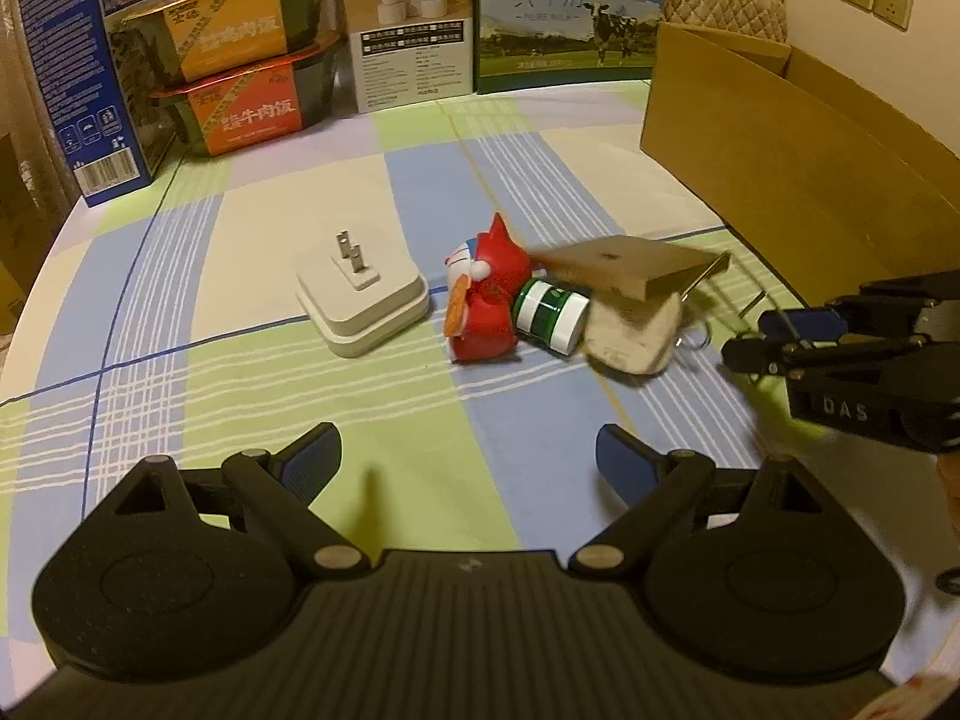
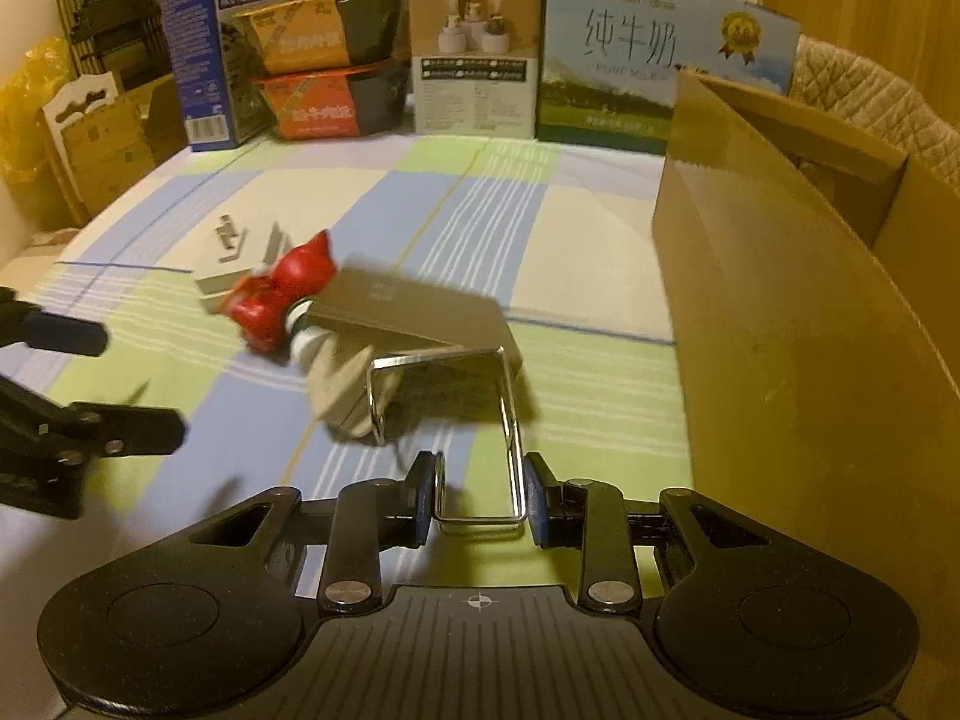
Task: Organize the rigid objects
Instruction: 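Grasp the round white plug with the left tool while the right tool holds the wire rack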
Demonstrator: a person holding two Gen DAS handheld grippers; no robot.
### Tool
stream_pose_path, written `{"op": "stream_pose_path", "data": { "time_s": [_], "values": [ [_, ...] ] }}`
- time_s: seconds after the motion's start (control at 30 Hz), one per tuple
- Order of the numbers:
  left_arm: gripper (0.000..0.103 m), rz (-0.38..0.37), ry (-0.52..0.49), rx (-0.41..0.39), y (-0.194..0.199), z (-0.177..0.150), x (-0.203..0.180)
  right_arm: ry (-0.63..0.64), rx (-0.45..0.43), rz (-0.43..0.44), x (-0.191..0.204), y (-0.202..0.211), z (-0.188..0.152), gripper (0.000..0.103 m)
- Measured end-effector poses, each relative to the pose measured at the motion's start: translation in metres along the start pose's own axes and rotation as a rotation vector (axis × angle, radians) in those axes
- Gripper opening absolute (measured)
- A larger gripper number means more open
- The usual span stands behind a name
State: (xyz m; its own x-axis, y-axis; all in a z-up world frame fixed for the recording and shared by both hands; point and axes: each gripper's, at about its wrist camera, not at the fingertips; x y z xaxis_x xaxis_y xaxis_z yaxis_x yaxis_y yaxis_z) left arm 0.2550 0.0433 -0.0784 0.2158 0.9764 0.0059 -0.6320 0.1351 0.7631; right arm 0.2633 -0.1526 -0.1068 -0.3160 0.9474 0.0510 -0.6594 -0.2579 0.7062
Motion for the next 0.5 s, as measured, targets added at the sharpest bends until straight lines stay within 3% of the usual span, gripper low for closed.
{"op": "stream_pose_path", "data": {
  "time_s": [0.2, 0.5],
  "values": [
    [0.09, -0.016, 0.013, -0.002, 0.0, 0.001, 0.003, -0.057, 0.002, 0.032, -0.008, -0.01, 0.006, 0.027],
    [0.09, -0.029, 0.043, -0.024, 0.009, -0.001, 0.016, -0.024, 0.019, 0.306, 0.011, -0.002, 0.005, 0.027]
  ]
}}
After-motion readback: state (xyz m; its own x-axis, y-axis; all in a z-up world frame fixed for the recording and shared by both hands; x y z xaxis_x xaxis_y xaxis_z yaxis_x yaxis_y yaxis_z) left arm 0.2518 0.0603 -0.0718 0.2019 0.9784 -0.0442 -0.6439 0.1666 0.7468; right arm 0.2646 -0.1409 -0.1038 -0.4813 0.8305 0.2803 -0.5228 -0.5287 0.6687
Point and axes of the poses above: each gripper's, at about its wrist camera, not at the fingertips, and y roughly against the way its jaws point, x to its left, z to its top, and after that the axes turned 1 degree about y, right-handed
